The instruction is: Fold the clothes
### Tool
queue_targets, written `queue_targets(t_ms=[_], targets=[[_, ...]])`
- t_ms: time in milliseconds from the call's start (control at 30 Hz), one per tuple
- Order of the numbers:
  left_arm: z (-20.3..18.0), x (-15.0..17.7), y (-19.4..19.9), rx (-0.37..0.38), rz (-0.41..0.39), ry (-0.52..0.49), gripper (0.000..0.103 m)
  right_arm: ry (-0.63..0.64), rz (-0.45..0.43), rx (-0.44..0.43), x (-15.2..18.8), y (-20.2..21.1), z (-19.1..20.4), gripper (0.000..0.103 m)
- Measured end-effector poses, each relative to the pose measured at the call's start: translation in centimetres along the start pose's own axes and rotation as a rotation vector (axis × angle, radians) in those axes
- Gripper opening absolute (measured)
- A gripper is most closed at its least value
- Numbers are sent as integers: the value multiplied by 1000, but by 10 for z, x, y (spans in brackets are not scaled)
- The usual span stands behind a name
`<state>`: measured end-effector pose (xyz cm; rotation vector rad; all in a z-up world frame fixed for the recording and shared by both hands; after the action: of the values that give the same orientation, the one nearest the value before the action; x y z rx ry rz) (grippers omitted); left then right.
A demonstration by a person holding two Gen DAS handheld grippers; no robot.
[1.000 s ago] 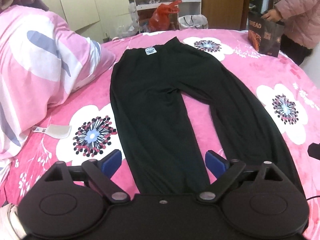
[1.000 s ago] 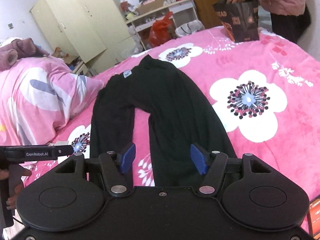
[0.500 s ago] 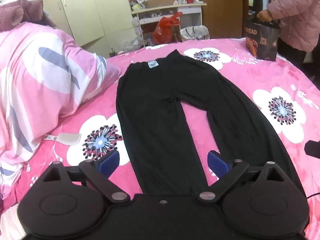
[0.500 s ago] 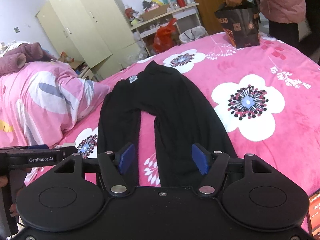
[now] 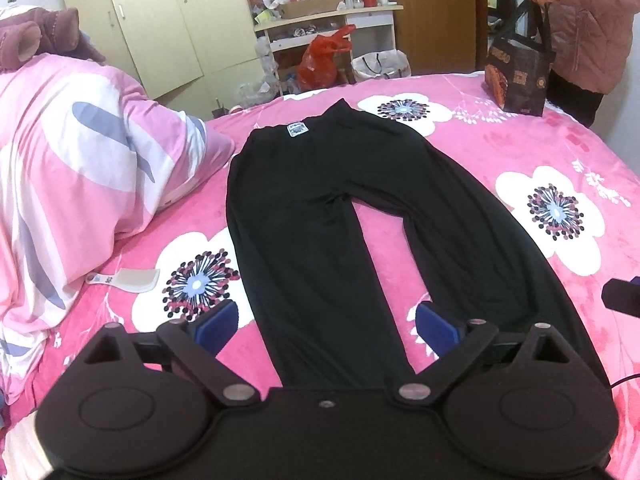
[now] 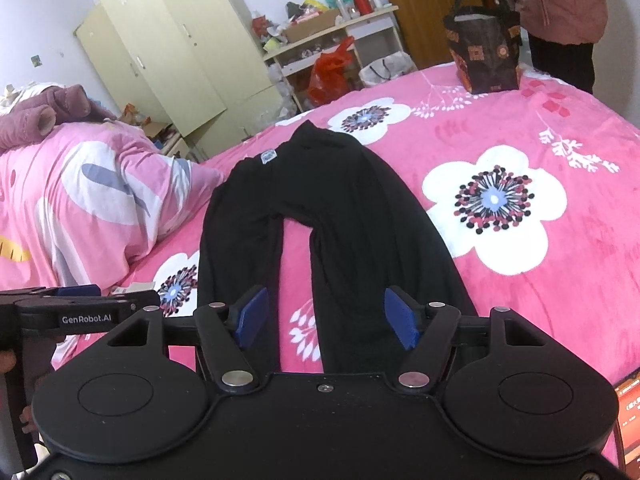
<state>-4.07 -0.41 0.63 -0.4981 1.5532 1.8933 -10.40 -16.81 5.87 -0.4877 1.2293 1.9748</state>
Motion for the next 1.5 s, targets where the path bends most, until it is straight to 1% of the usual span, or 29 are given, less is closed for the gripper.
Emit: queue_targets(t_ms=[367, 467, 600, 667, 800, 1500], targets=[[0, 1, -1, 27, 11, 22, 96, 1, 9, -2, 3, -1, 1, 65], [0, 1, -2, 23, 16, 23, 97, -1, 13, -3, 3, -3, 0, 66], [-4, 1, -2, -2, 3, -22, 98, -1, 20, -3, 4, -5, 1, 66], [-4, 2, -2, -9, 3, -26, 98, 1, 24, -5, 3, -7, 2, 66], [-4, 3, -6, 1, 26, -12, 98, 8, 34, -7, 3, -11, 4, 66], [4, 5, -8, -10, 40, 18, 98, 19, 65, -12, 7, -20, 6, 66]])
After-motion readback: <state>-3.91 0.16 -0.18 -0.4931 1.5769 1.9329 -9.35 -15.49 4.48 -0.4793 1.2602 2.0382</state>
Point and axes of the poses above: each gripper's, at about its wrist camera, not at the fingertips, and y roughly against the way its jaws point, z to its left, x to its underside, the point moved 7 cm from there along -y, roughly the way its jaws point, and after that the axes turned 3 degrees about -y, right-handed, at the moved point
